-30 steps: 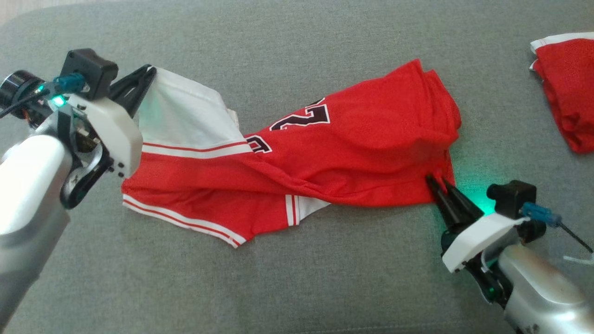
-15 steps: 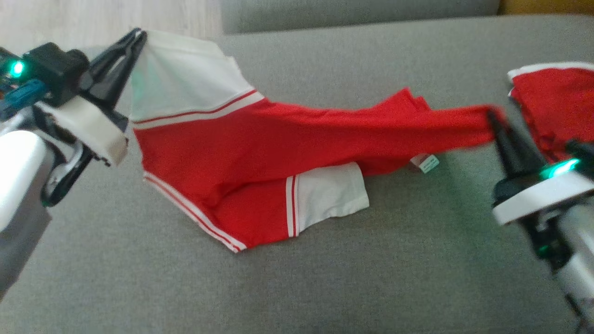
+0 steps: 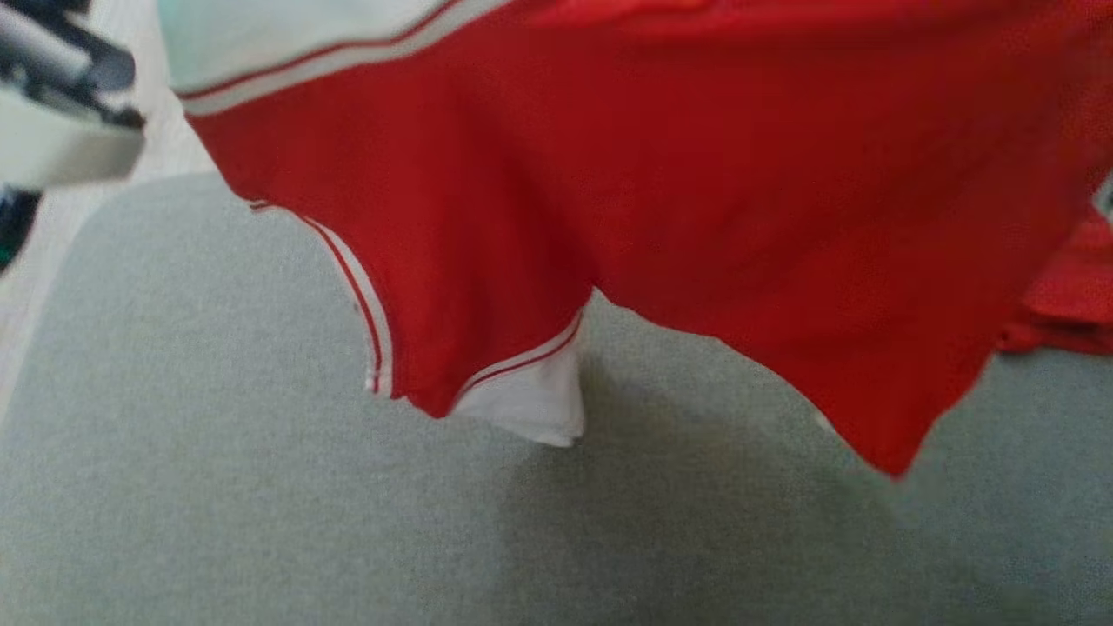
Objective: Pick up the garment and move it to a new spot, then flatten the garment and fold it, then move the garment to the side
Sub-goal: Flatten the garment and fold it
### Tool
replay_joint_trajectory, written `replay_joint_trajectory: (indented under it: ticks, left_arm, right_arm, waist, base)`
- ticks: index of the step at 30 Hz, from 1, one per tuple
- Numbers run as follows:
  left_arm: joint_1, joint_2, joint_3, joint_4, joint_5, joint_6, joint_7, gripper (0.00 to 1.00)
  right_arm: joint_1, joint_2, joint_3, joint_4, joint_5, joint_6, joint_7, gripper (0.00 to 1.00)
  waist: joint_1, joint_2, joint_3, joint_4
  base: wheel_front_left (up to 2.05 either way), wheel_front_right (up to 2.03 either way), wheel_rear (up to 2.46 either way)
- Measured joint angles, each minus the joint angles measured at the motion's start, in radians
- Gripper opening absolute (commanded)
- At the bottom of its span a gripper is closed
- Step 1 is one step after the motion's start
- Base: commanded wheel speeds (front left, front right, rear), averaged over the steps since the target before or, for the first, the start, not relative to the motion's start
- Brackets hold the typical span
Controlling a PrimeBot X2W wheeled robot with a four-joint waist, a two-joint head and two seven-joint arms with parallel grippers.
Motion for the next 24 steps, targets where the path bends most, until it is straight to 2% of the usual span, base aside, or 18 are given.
replay_joint_trajectory:
  ticks: [3, 6, 10, 16, 21, 24]
  left_arm:
    - [-0.072, -0.009, -0.014, 0.03, 0.0, -0.024, 0.04, 0.0]
    - [-0.148, -0.034, -0.04, 0.115, 0.009, -0.039, 0.058, 0.0]
    - [-0.266, -0.107, -0.072, 0.28, 0.069, -0.048, 0.022, 0.0]
    - [-0.487, -0.221, -0.07, 0.511, 0.182, -0.023, -0.164, 0.0]
    - [-0.634, -0.285, -0.07, 0.591, 0.239, -0.018, -0.244, 0.0]
    - [-0.639, -0.294, -0.073, 0.589, 0.241, -0.04, -0.258, 0.0]
  right_arm:
    - [-0.094, 0.003, 0.006, 0.015, 0.001, 0.0, 0.061, 0.0]
    - [-0.204, 0.009, 0.04, 0.081, 0.004, 0.0, 0.097, 0.0]
    - [-0.36, 0.045, 0.094, 0.188, 0.003, 0.0, 0.093, 0.0]
    - [-0.593, 0.096, 0.138, 0.388, -0.017, 0.0, -0.053, 0.0]
    - [-0.736, 0.077, 0.145, 0.485, -0.06, 0.0, -0.143, 0.0]
    - [-0.76, 0.046, 0.174, 0.507, -0.067, 0.0, -0.161, 0.0]
  waist:
    - [0.0001, 0.0, 0.027, 0.006]
    - [0.0003, 0.0, 0.079, 0.012]
    - [0.0006, 0.0, 0.172, 0.021]
    - [0.0009, -0.0001, 0.317, 0.032]
    - [0.0009, -0.0001, 0.391, 0.054]
    - [0.0003, -0.0001, 0.406, 0.084]
  base:
    - [0.0, 0.0, 0.0]
    - [0.0, 0.0, 0.0]
    - [0.0, 0.0, 0.0]
    - [0.0, 0.0, 0.0]
    - [0.0, 0.0, 0.0]
    - [0.0, 0.0, 0.0]
